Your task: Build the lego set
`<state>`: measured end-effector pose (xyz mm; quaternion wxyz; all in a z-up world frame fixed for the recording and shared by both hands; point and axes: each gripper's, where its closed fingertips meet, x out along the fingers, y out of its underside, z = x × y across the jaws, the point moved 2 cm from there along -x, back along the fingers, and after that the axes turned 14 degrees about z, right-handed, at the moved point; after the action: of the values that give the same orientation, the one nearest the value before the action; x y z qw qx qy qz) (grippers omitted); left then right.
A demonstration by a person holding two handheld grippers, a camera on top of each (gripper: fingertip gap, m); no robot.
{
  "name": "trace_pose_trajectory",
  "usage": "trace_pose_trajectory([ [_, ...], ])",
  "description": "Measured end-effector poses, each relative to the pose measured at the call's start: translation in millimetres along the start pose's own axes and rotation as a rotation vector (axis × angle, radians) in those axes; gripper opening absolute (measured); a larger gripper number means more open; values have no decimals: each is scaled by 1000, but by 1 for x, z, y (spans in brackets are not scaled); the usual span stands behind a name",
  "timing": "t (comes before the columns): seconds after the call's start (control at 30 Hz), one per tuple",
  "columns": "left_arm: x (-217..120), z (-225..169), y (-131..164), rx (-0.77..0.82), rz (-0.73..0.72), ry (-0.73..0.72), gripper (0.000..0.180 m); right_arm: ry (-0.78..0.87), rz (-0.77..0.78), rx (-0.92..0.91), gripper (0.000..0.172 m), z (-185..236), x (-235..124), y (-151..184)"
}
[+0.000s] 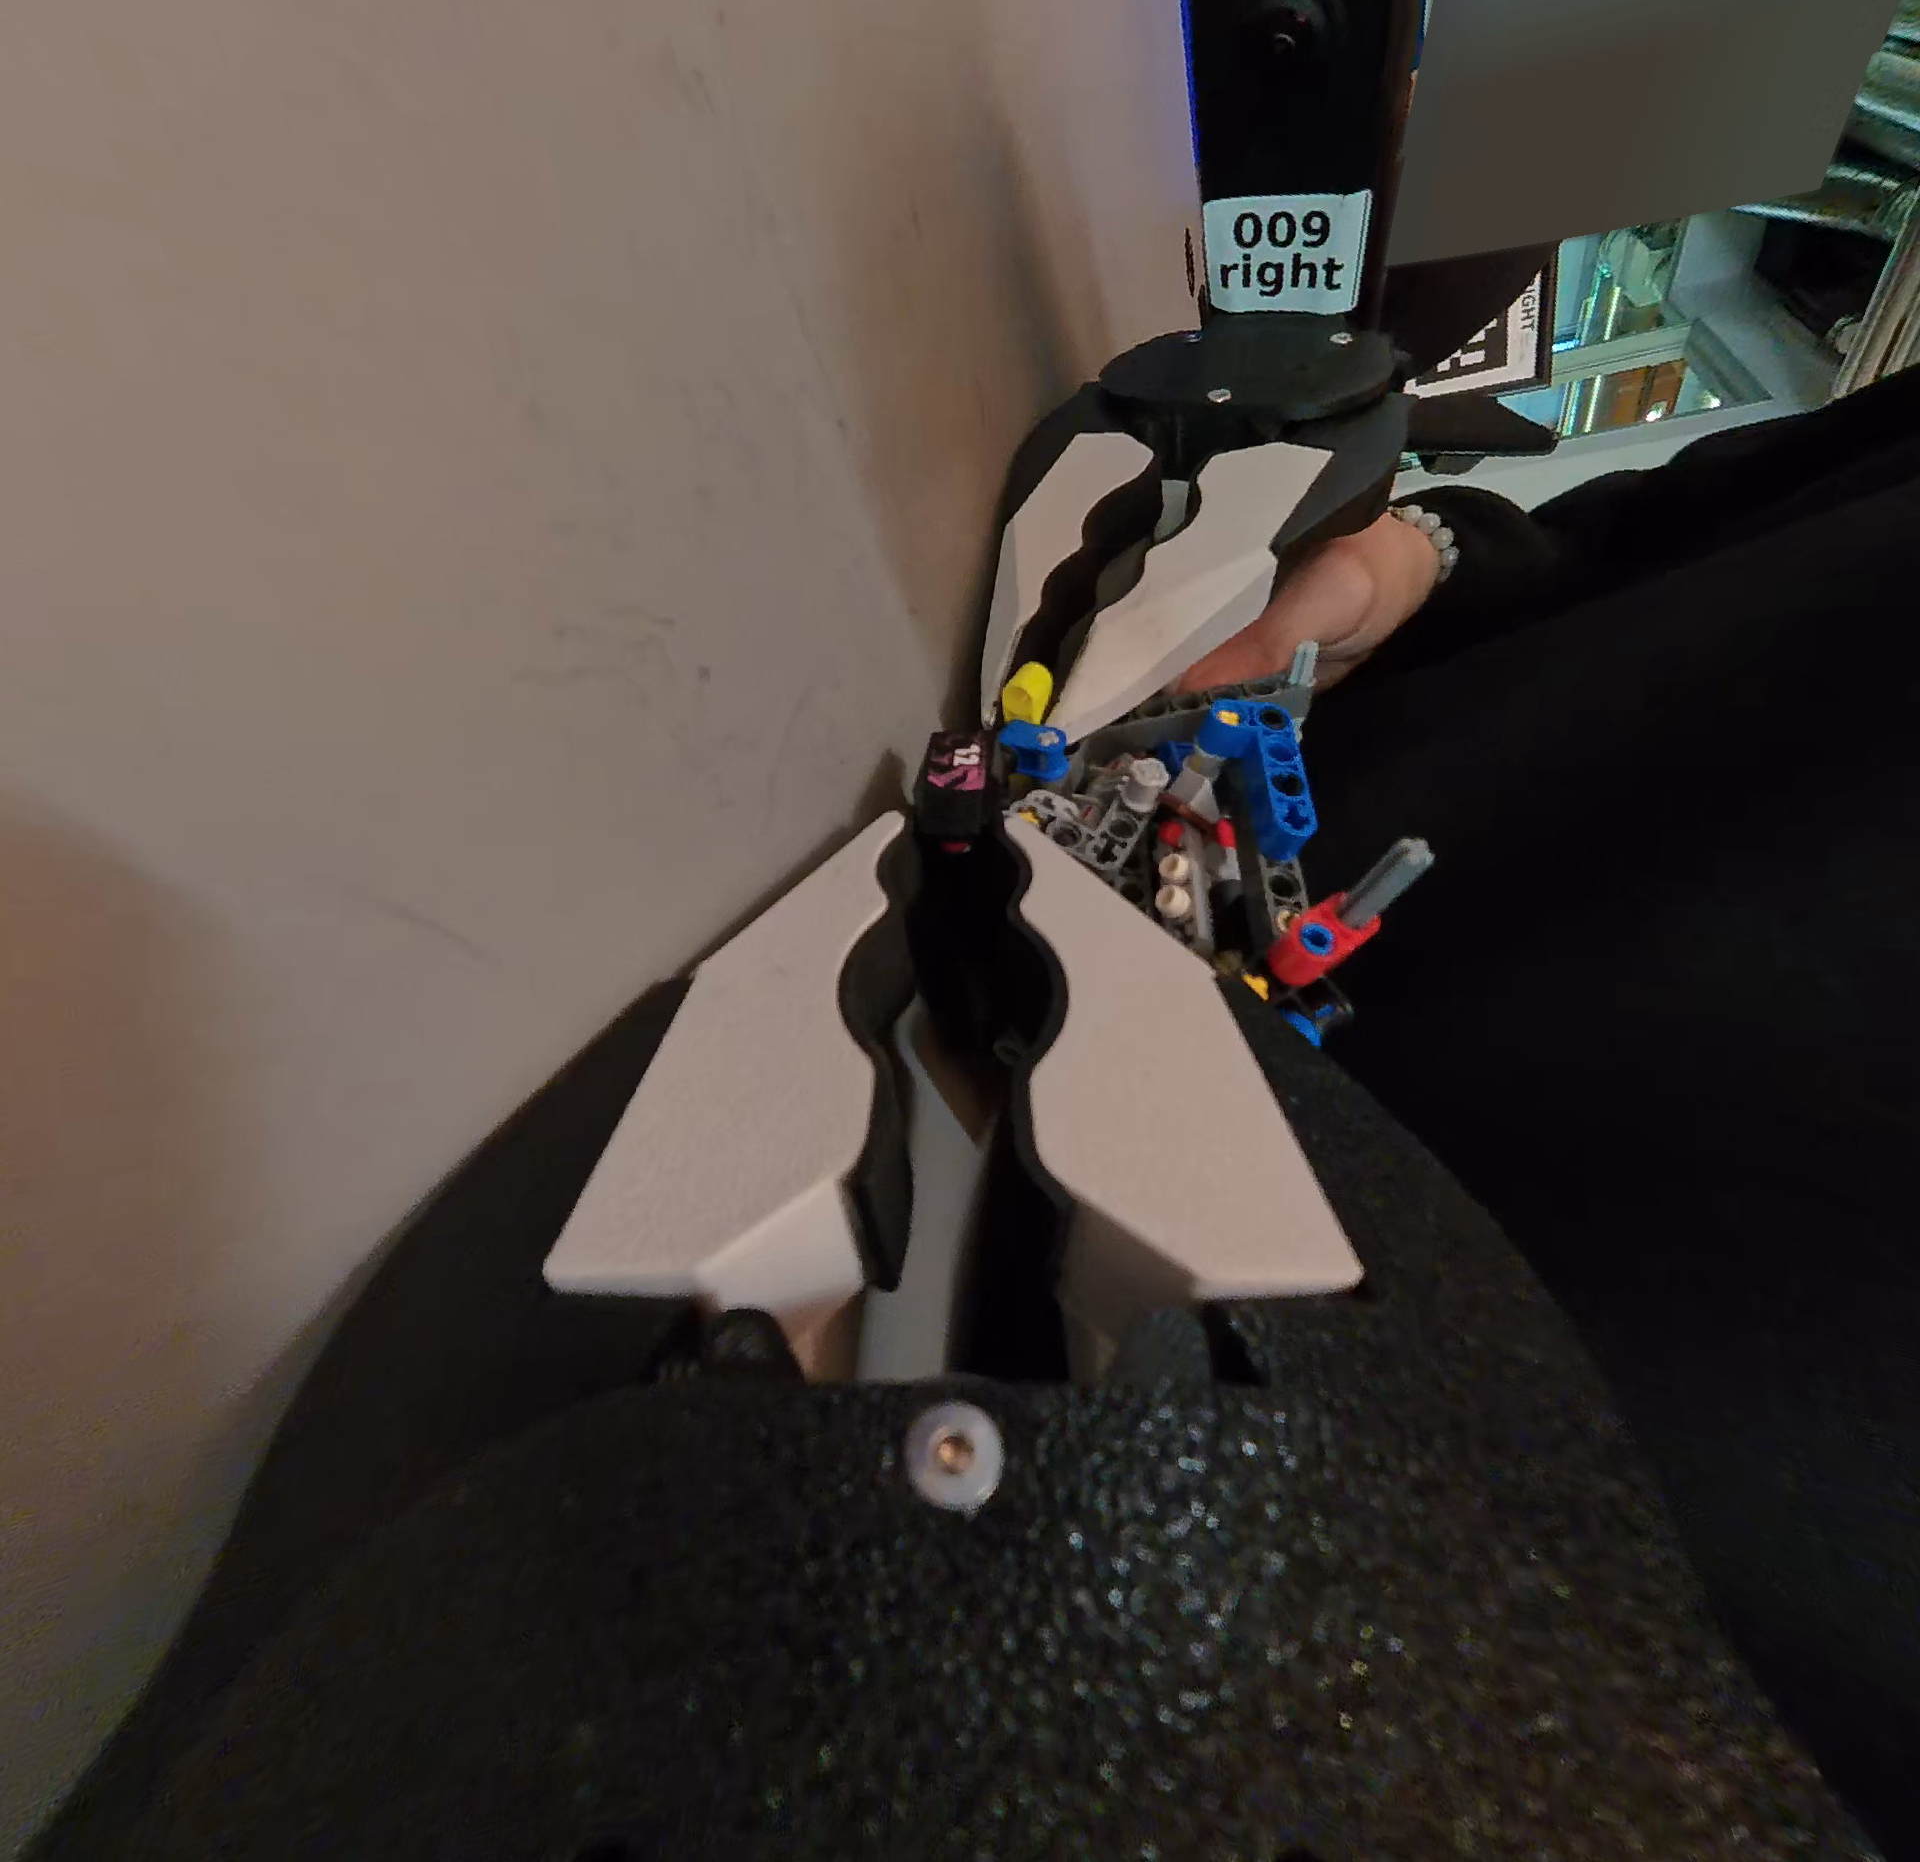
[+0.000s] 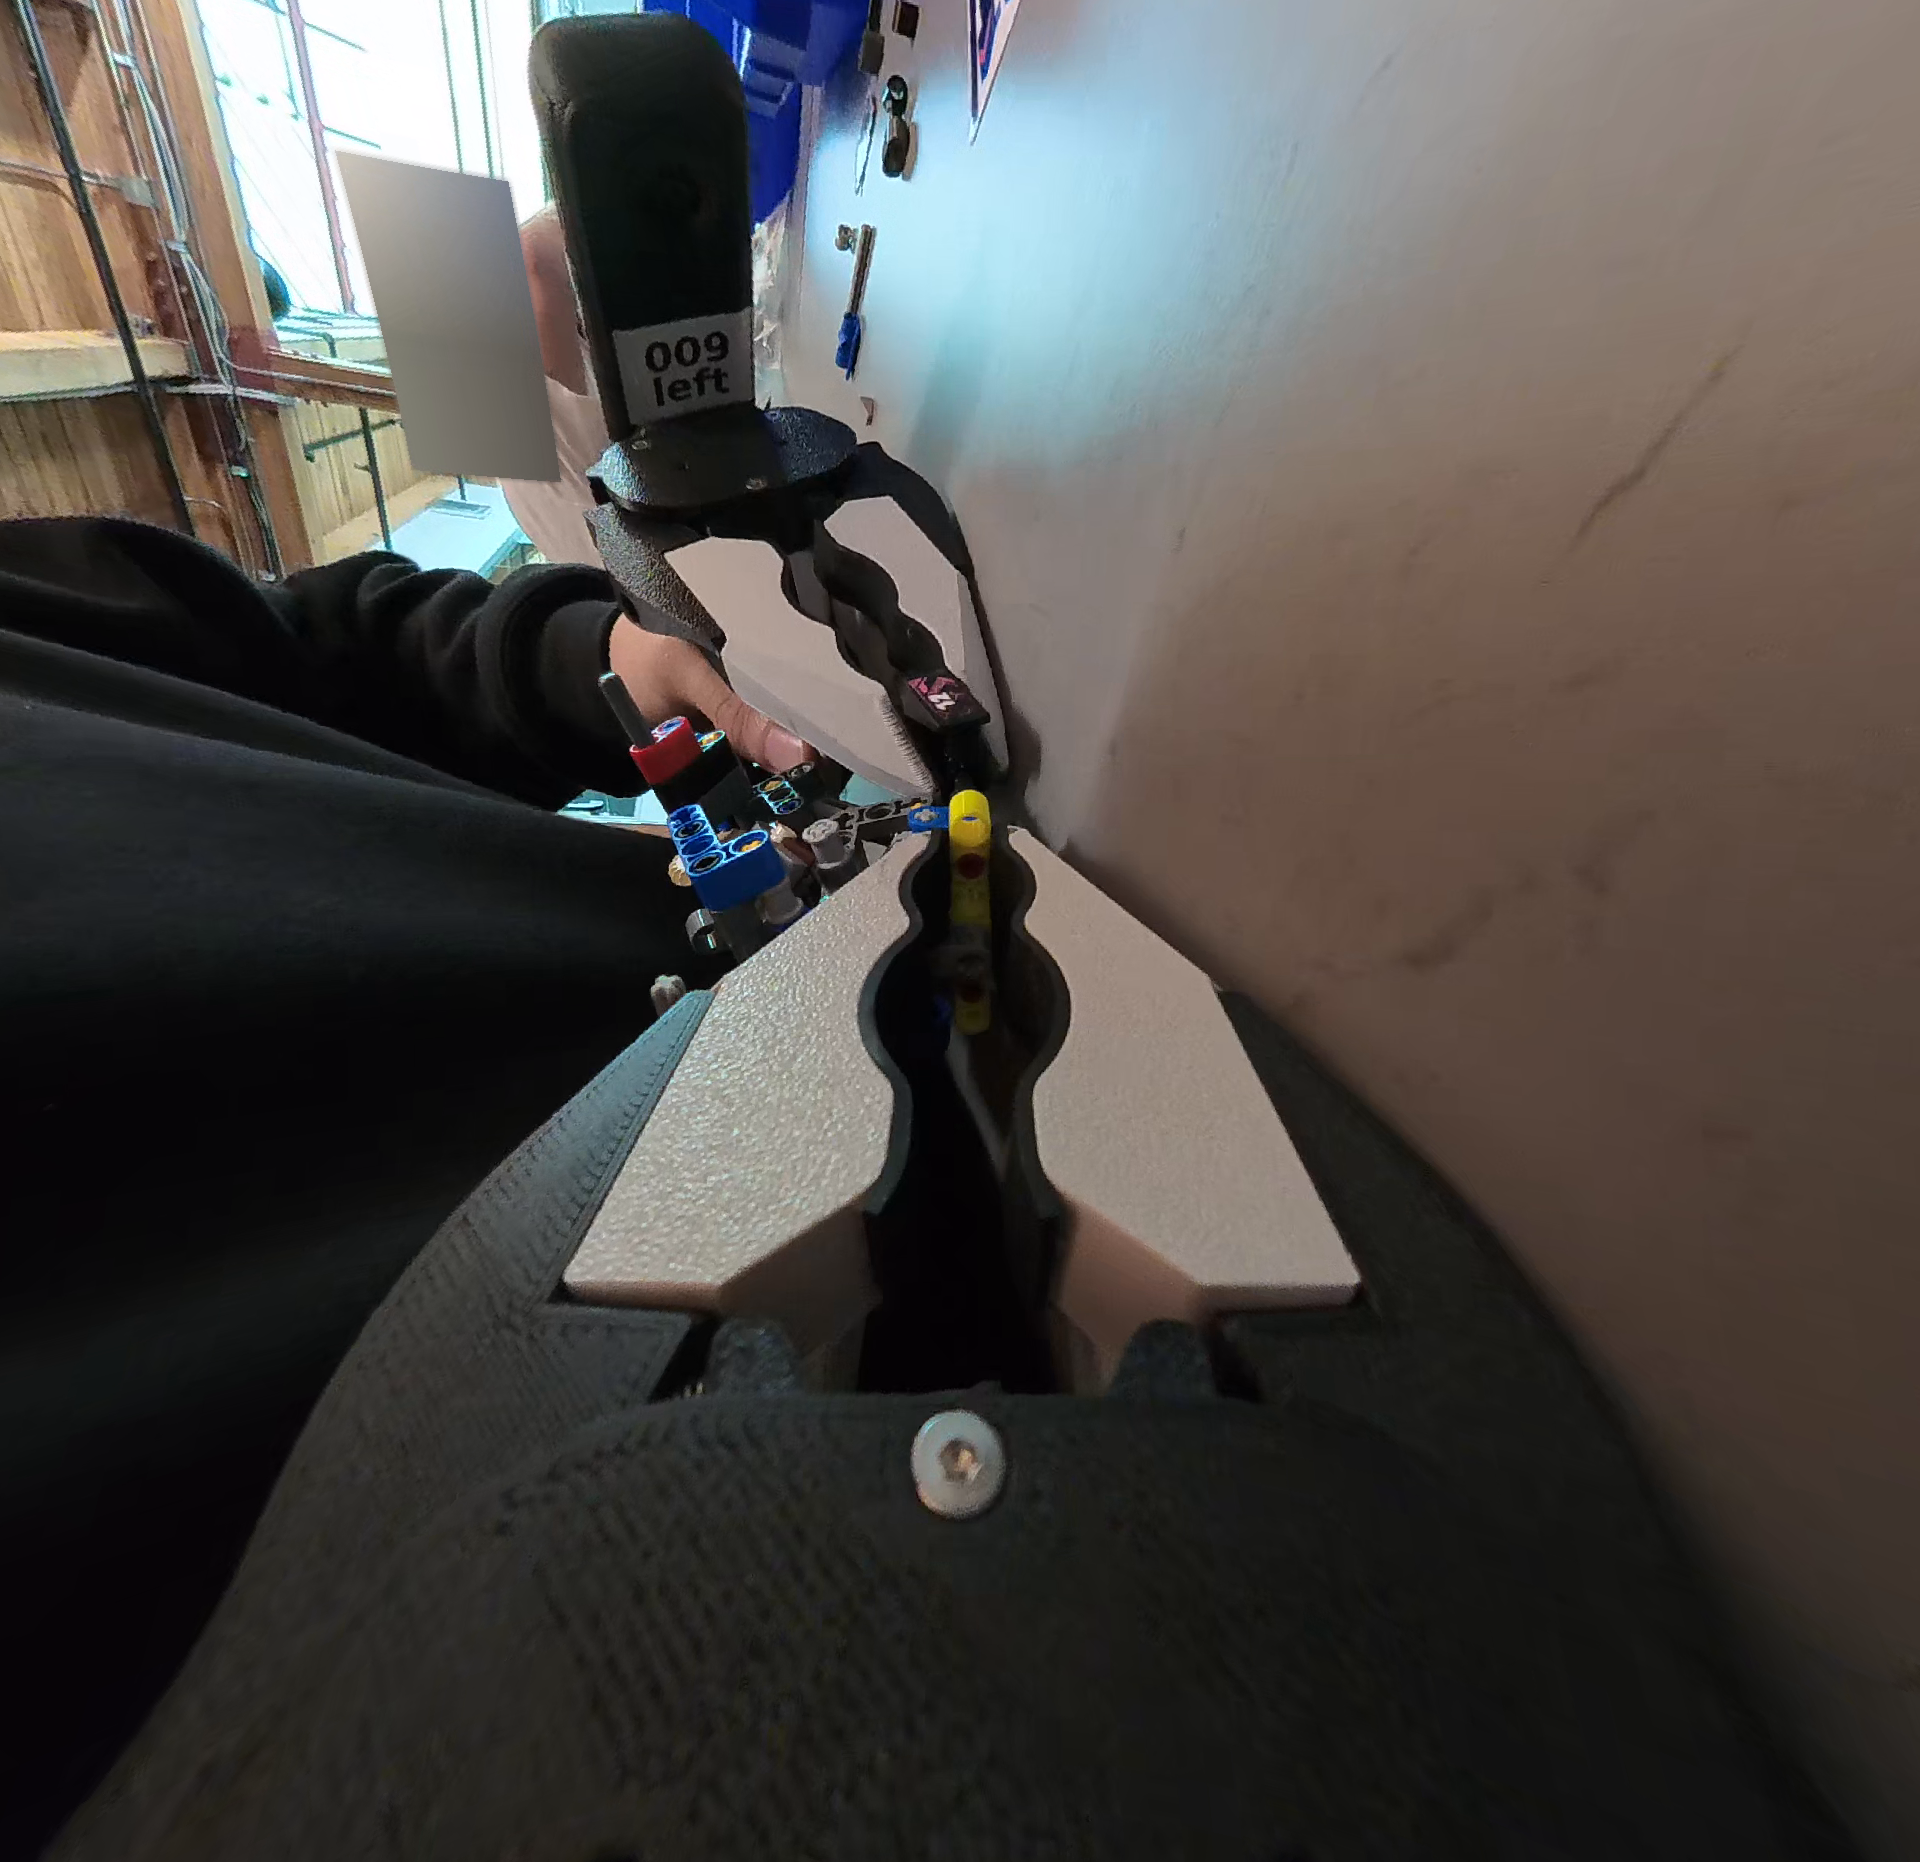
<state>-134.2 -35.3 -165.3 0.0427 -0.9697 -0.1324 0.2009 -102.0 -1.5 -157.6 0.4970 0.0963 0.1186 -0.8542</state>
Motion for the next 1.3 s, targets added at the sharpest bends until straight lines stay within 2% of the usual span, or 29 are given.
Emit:
trace_pose_trajectory([
  [0.4,-2,1,-2,-35,5,17,7,-1,2,-20,4,0,0,-4],
  [0.5,-5,-4,-3,-40,-20,84,9,-33,-19,-23,5,2,-3,-4],
  [0.63,-12,-6,-2,-17,-13,103,13,-33,-18,-33,5,1,-7,-1],
  [0.8,-26,2,7,115,44,0,2,-7,25,-56,5,-2,-8,0],
  [0.87,-23,-1,8,148,106,7,7,-14,33,-57,5,-1,-5,-2],
  [0.9,-20,-5,9,146,130,30,13,-10,36,-61,5,0,-4,-2],
  [0.97,-17,1,9,125,145,-8,4,-10,44,-65,5,0,-2,-1],
  [1.1,-14,4,9,62,140,-40,4,2,32,-62,5,-1,-1,-2],
  [1.3,-8,4,10,152,150,-183,2,-36,54,27,8,5,-3,-3],
])
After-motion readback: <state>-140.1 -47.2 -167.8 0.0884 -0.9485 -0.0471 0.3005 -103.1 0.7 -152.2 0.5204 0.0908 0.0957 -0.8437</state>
